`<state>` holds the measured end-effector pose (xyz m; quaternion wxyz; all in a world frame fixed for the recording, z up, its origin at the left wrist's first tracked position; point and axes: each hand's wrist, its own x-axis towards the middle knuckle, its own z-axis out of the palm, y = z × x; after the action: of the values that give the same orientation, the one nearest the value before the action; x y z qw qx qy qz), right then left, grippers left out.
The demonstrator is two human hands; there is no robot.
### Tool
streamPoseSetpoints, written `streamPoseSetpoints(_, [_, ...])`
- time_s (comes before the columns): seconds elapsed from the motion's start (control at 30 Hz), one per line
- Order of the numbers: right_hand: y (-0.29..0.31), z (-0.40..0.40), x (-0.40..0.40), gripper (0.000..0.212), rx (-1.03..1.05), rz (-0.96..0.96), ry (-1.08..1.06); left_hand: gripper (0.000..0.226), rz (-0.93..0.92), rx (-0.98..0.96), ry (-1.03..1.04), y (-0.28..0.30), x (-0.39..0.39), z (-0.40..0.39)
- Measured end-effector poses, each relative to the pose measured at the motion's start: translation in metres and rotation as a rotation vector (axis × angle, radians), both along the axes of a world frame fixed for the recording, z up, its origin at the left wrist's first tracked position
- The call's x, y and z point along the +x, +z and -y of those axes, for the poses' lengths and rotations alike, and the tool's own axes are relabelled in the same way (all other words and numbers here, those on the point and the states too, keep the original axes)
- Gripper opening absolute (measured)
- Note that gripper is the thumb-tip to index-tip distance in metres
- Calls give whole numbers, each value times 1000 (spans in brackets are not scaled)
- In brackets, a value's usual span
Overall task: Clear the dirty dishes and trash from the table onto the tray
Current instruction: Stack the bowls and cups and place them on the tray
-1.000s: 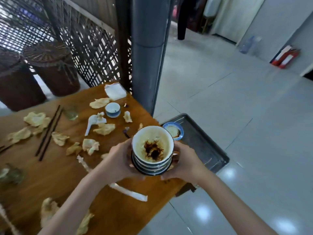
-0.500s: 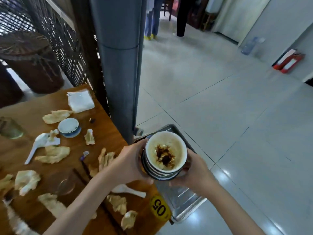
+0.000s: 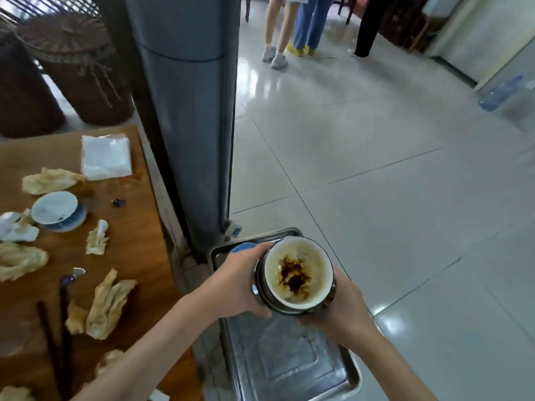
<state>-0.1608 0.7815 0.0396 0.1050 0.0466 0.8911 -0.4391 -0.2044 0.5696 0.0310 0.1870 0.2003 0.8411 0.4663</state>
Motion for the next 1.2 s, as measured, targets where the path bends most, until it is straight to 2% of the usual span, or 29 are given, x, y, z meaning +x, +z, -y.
streamPoseSetpoints(0.27, [-49,-72,-70,75,-94,-23,204,107,16,-74,174,-55,-42,-69])
streamPoseSetpoints(0.5, [-120,-113,-134,89,-93,-15,296,98,-21,-147,282,-115,-84,-106])
streamPoseSetpoints(0.67, [-171,-121,-167,92,-66,-28,360,99,-23,-180,323,-168,-106,-117])
streamPoseSetpoints(0.87, [-224,-117,-190,93,-36,-56,430,100,-82,-358,368,-228,-115,-114])
streamPoseSetpoints(1.2, [-286,-120,-206,99,85,-85,472,107,-99,-425,331,-282,-130,-117])
